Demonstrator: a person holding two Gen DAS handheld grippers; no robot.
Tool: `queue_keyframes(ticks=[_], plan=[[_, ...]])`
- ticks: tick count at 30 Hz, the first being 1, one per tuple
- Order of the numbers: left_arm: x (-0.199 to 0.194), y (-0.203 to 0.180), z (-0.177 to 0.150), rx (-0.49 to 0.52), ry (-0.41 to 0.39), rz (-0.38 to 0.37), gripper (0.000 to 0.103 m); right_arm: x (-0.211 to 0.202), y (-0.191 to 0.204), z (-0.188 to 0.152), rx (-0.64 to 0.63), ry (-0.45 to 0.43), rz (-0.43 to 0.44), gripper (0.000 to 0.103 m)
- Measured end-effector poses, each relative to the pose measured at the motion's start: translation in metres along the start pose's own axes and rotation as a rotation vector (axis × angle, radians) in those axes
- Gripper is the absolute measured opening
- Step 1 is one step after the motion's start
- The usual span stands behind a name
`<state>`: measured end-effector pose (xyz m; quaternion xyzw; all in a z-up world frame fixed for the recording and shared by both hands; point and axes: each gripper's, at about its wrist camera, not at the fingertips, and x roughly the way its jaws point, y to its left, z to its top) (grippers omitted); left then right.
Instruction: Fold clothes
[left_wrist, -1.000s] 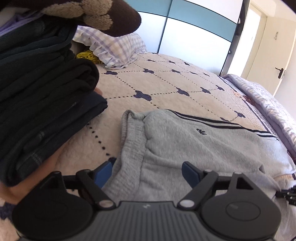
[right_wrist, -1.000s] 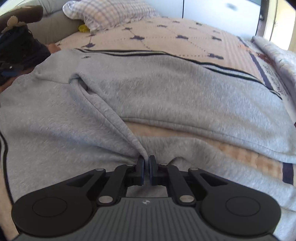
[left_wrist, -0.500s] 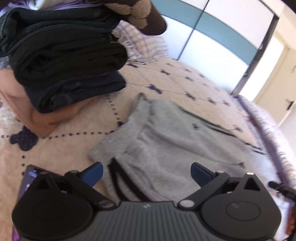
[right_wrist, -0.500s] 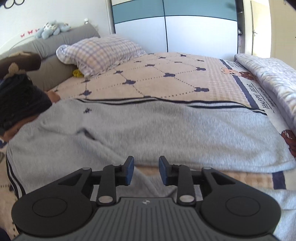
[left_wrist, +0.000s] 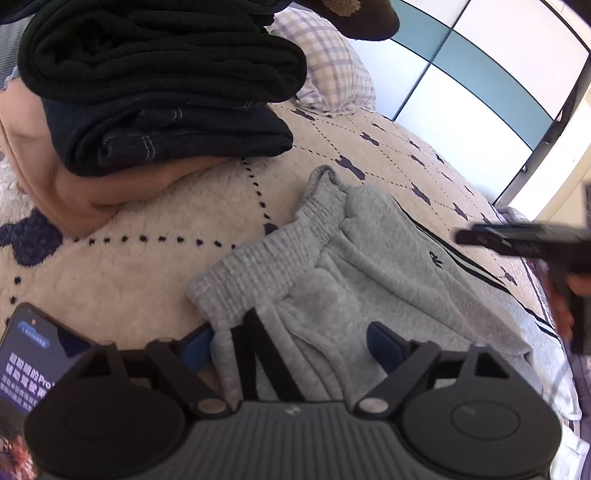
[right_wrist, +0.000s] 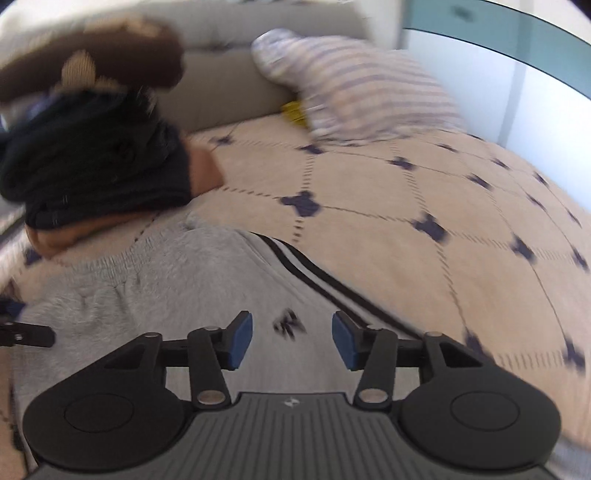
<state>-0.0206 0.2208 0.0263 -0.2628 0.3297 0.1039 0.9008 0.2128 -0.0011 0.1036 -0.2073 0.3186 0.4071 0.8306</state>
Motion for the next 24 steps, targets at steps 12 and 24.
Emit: queue_keyframes(ticks=[12,24], plan=[[-0.010,-0.002,-0.003,0.014,-0.048,-0.039,0.024,0.109,0.048,0.035,-0.172,0.067,0.001,0.008],[-0.001,-0.013,-0.005,0.090,-0.035,0.107,0.045,0.124,0.050,0.037,-0.266,0.075,-0.215,0.010]])
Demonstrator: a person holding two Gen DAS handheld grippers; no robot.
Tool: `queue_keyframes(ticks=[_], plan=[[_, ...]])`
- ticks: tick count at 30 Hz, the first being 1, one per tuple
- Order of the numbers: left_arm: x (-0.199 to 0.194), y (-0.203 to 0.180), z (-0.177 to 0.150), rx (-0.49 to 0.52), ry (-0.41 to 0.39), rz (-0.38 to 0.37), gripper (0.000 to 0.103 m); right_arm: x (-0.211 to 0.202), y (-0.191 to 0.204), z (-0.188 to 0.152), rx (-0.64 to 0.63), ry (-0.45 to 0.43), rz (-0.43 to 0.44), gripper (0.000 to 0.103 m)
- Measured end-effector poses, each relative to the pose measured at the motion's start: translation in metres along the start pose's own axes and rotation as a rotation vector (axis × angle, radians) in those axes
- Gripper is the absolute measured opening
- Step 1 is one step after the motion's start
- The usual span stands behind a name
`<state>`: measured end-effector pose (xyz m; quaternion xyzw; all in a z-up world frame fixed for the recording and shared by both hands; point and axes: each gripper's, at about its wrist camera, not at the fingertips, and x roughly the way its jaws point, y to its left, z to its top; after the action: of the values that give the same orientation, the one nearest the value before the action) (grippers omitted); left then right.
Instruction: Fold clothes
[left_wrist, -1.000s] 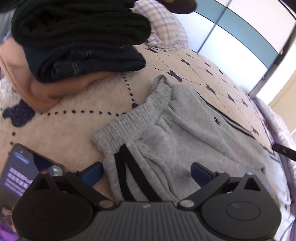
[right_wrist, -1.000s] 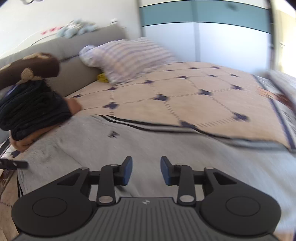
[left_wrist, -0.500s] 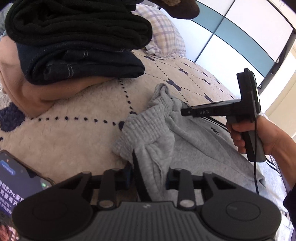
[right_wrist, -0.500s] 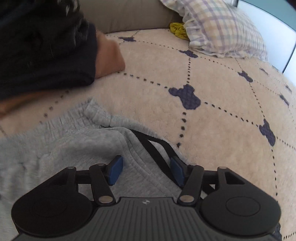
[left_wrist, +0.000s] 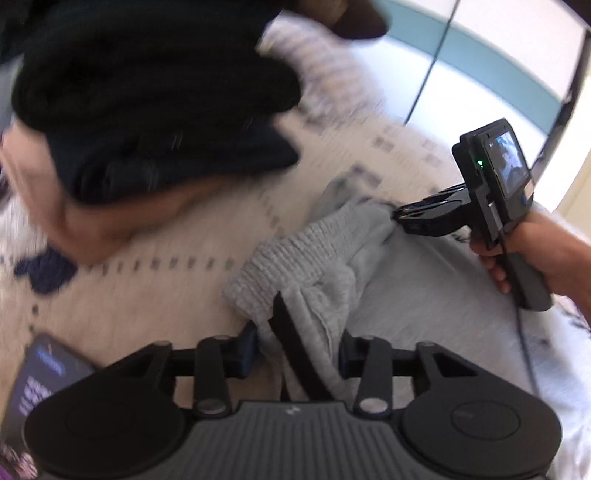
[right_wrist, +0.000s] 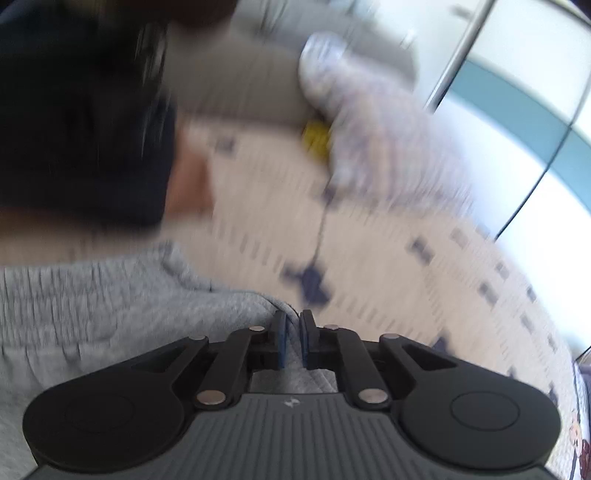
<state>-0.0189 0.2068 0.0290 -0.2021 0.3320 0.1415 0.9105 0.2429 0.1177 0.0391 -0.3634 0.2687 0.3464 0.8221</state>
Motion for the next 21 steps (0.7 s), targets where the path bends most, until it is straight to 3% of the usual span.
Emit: queue_keyframes(ticks=[1,2,5,8,12,16,21], plan=[[0.000,0.002,-0.001,0.011,0.000,0.000,0.048,0.007,0.005,-0.003,-0.013,0.013,-0.018,0.013],[-0.008,-0.001,0.001,0.051,-0.020,0.024,0.060,0.005,0.009,-0.003,-0.016,-0.012,-0.050,0.014],[-0.039,-0.011,0.013,0.161,-0.127,0.097,0.082,-0.031,-0.015,0.004,0.141,-0.092,-0.049,0.029],[-0.062,-0.016,0.028,0.187,-0.178,0.080,0.085,-0.083,-0.044,-0.002,0.291,-0.147,-0.043,0.043],[-0.060,-0.047,0.039,0.281,-0.123,-0.064,0.092,-0.153,-0.074,-0.040,0.476,-0.084,0.069,0.059],[-0.044,-0.090,0.041,0.378,-0.083,-0.173,0.095,-0.226,-0.091,-0.098,0.546,0.001,0.119,0.061],[0.009,-0.151,0.029,0.510,-0.039,-0.210,0.096,-0.298,-0.098,-0.184,0.758,0.064,0.090,0.072]])
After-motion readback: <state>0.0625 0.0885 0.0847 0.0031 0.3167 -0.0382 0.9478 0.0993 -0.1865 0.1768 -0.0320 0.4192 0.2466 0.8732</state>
